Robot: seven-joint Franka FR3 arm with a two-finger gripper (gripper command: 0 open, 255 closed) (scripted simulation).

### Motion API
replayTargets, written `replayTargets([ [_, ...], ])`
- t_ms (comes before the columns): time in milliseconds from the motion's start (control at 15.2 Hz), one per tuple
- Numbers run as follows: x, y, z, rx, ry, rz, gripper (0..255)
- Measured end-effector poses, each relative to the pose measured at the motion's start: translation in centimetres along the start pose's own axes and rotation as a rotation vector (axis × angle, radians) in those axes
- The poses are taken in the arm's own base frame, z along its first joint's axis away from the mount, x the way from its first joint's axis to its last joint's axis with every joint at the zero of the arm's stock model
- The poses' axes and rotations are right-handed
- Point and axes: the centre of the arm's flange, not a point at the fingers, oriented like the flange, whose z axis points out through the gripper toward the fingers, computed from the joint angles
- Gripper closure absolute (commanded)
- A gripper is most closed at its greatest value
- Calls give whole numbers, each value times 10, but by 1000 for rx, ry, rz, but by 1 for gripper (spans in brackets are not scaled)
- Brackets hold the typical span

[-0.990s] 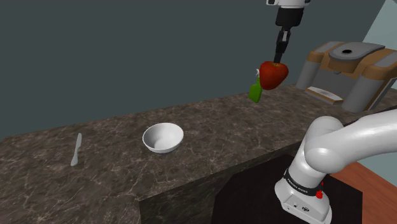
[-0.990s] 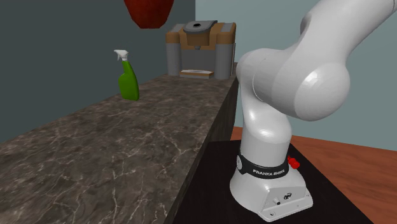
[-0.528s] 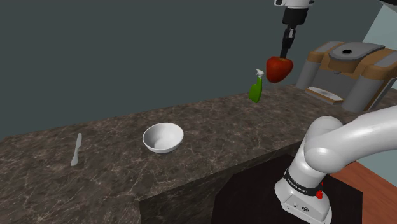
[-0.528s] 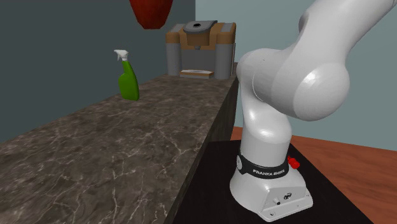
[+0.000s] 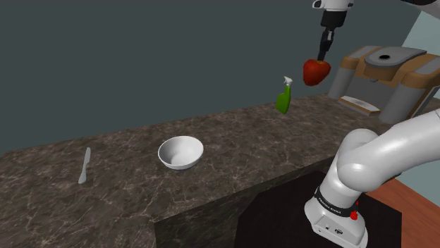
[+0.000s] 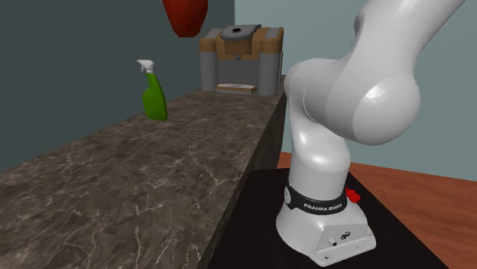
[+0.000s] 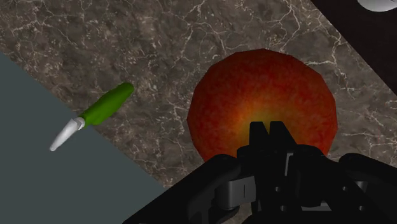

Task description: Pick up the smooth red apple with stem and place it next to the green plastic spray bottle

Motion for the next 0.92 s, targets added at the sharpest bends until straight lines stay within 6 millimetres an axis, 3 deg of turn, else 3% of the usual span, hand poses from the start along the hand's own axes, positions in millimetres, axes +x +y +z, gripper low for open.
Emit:
replayTargets([
  [594,-31,115,9,1,1,1,255],
  [924,-58,177,17,6,0,4,255],
])
